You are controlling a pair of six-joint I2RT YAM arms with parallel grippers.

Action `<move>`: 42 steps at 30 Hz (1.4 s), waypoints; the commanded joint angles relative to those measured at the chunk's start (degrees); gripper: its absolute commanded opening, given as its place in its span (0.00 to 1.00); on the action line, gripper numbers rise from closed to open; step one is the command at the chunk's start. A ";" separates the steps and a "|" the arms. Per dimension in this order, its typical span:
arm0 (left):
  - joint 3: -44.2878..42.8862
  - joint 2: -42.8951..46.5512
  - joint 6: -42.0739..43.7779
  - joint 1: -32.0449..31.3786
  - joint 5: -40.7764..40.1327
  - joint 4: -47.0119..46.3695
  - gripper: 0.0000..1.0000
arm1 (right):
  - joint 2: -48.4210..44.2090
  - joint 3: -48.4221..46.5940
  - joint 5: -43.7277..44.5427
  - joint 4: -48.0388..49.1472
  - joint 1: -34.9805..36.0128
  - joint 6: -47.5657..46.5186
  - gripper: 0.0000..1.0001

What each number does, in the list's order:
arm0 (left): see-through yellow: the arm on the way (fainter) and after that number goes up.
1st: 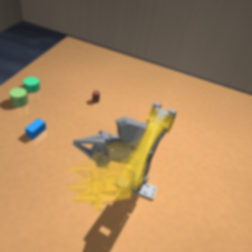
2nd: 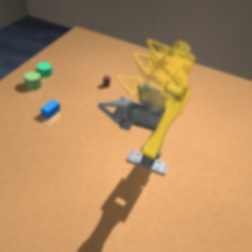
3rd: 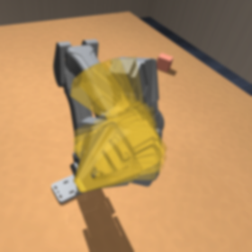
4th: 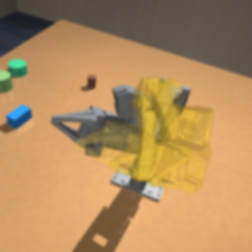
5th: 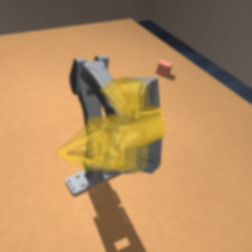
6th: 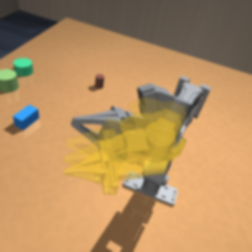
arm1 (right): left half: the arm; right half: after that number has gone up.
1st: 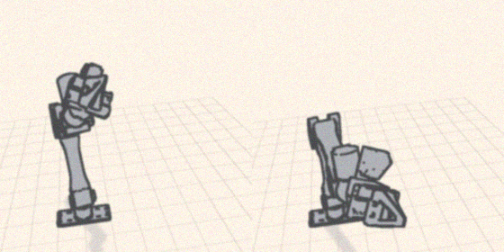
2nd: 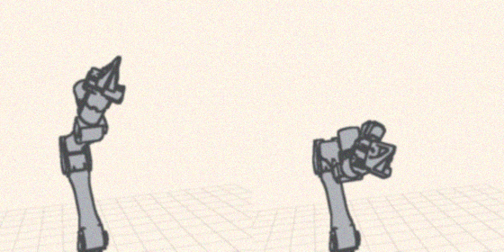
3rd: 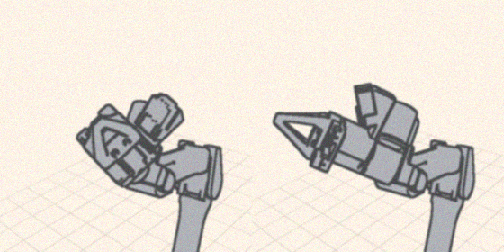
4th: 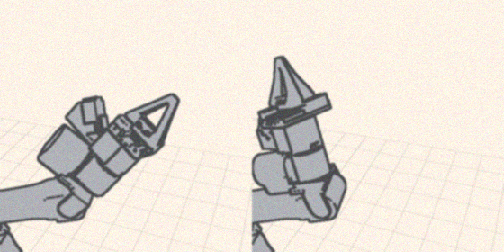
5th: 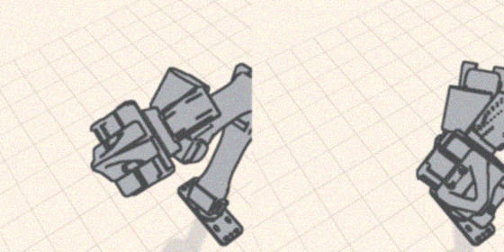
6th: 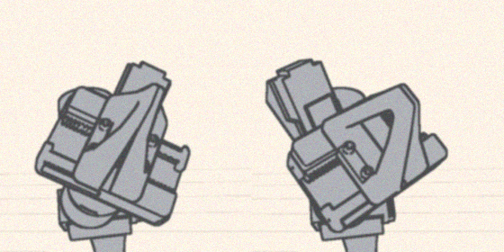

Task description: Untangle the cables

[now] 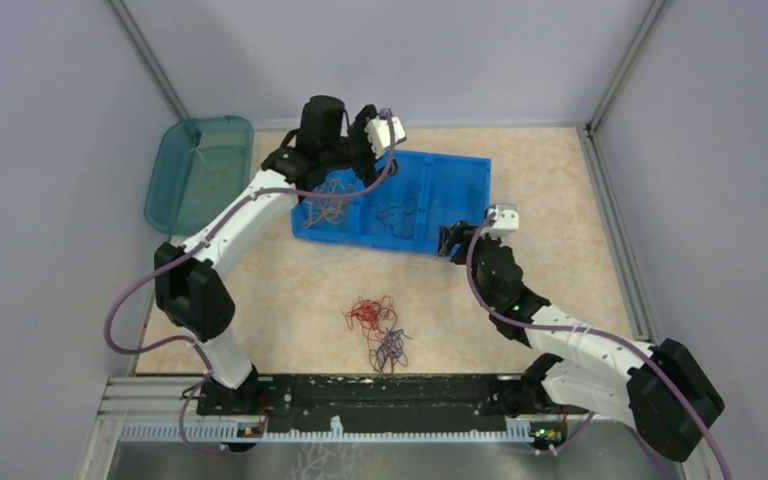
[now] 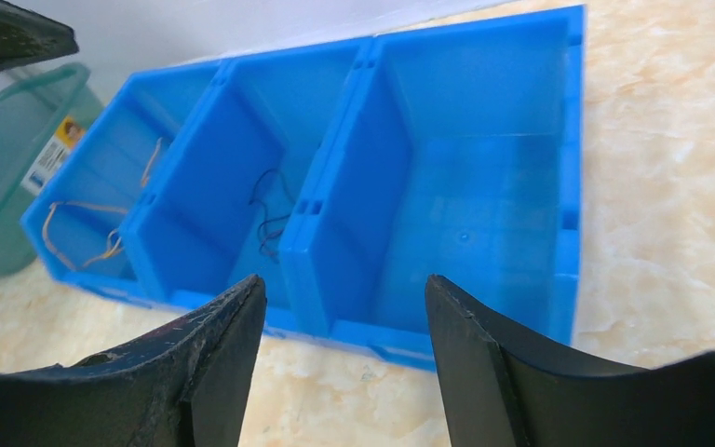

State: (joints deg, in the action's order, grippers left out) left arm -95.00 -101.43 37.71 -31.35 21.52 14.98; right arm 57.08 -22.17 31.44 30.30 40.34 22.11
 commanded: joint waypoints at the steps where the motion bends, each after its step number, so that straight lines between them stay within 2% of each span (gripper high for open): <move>1: 0.76 6.71 4.49 0.84 10.35 14.65 0.91 | 0.76 -2.85 -9.78 -0.71 -0.17 0.10 0.64; 4: 8.77 12.04 13.10 0.92 15.20 24.70 0.90 | 2.81 -3.14 -19.09 -0.73 -0.18 0.20 0.64; 6: 15.99 16.15 17.66 0.86 15.85 27.72 0.89 | 5.33 -4.49 -27.49 -1.47 -0.06 -0.21 0.62; 10: 28.23 24.58 22.75 0.92 13.10 28.12 0.87 | 9.27 -7.40 -41.50 -3.23 1.83 -3.35 0.62; 14: 35.53 32.30 22.43 1.19 11.92 25.58 0.87 | 13.64 -12.34 -51.54 -9.51 3.51 -8.82 0.63; 17: 40.32 35.93 22.71 1.12 14.38 25.66 0.86 | 16.24 -15.85 -51.83 -14.01 3.69 -10.30 0.63; 24: 49.16 39.81 30.06 0.00 16.31 24.39 0.79 | 14.12 -13.47 -50.11 -12.64 3.70 -7.44 0.62; 29: 53.22 43.38 30.75 -5.27 16.46 19.80 0.79 | 12.08 -13.51 -51.35 -20.07 3.70 -7.69 0.59; 33: 56.67 42.01 27.70 -8.60 14.02 12.19 0.77 | 7.79 -12.84 -49.51 -29.50 3.76 -3.98 0.58; 37: 57.68 37.79 27.60 -9.16 12.94 6.43 0.76 | 1.54 -8.38 -49.26 -33.97 5.86 0.79 0.58; 42: 54.72 32.21 25.09 -9.25 14.60 4.46 0.61 | -1.20 -5.26 -48.56 -33.90 9.67 3.92 0.56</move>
State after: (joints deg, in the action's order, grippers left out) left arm -37.82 -66.85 64.49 -40.29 34.06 24.14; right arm 57.30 -28.80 -17.47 -2.68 47.66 21.69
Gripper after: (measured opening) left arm 0.666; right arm 0.576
